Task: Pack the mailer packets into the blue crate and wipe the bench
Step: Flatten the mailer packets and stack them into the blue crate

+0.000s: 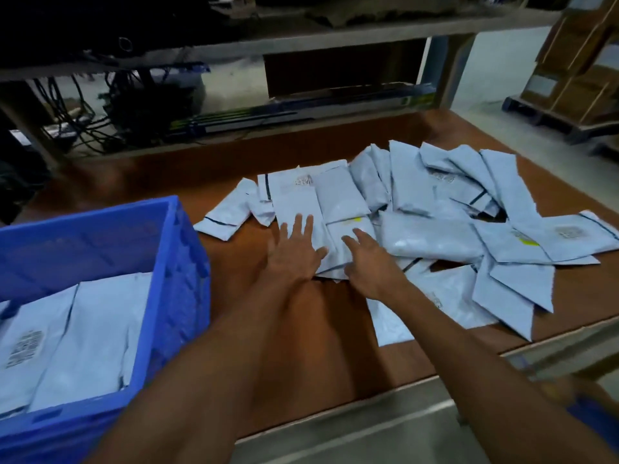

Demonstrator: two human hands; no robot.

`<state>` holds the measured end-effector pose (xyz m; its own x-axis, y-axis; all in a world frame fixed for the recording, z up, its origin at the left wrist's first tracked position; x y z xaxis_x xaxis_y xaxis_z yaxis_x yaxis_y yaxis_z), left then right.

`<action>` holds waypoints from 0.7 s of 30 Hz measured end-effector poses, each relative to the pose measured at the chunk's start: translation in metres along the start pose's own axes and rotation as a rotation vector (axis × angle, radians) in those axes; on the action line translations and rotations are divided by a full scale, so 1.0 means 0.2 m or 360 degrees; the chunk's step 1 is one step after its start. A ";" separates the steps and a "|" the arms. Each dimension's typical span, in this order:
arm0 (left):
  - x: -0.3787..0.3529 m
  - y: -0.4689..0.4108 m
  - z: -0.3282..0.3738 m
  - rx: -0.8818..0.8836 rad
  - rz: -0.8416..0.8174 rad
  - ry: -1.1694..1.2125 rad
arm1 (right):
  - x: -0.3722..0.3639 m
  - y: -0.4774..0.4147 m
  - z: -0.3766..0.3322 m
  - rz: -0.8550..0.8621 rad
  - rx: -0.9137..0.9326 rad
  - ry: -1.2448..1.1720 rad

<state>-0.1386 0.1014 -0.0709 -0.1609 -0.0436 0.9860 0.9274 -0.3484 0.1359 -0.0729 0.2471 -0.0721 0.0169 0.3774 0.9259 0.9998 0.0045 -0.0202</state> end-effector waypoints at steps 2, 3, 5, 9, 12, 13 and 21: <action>-0.10 -0.03 0.00 -0.0002 -0.0038 0.0060 | -0.08 -0.08 0.00 -0.0066 -0.0025 0.0086; -0.15 -0.03 -0.01 -0.0009 -0.0099 0.0080 | -0.12 -0.11 0.01 -0.0120 -0.0063 0.0094; -0.25 0.01 -0.07 0.0000 -0.0141 0.0108 | -0.21 -0.12 0.02 -0.0191 -0.0120 0.0087; -0.33 0.16 -0.23 0.0082 -0.0088 0.0092 | -0.25 -0.02 -0.02 -0.0150 -0.0085 0.0127; -0.36 0.33 -0.29 0.0133 -0.0060 0.0124 | -0.27 0.09 -0.08 -0.0217 0.0002 0.0133; -0.37 0.39 -0.29 0.0123 -0.0049 0.0138 | -0.28 0.13 -0.10 -0.0235 0.0034 0.0136; -0.42 0.85 -0.33 0.0125 0.0235 0.0088 | -0.23 0.54 -0.31 -0.0297 0.0125 0.0097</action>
<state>0.0114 -0.0159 -0.1371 -0.0373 -0.1411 0.9893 0.9655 -0.2606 -0.0007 0.0343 0.1736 -0.0932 -0.1653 0.3065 0.9374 0.9817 0.1420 0.1267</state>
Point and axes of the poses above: each hand's wrist, its own y-axis away from the middle knuckle, its own x-axis out of the back of the hand, z = x × y, the point moved 6 cm from there along -y, towards the middle knuckle, and after that the axes turned 4 degrees about -y, right-handed, at the moved point
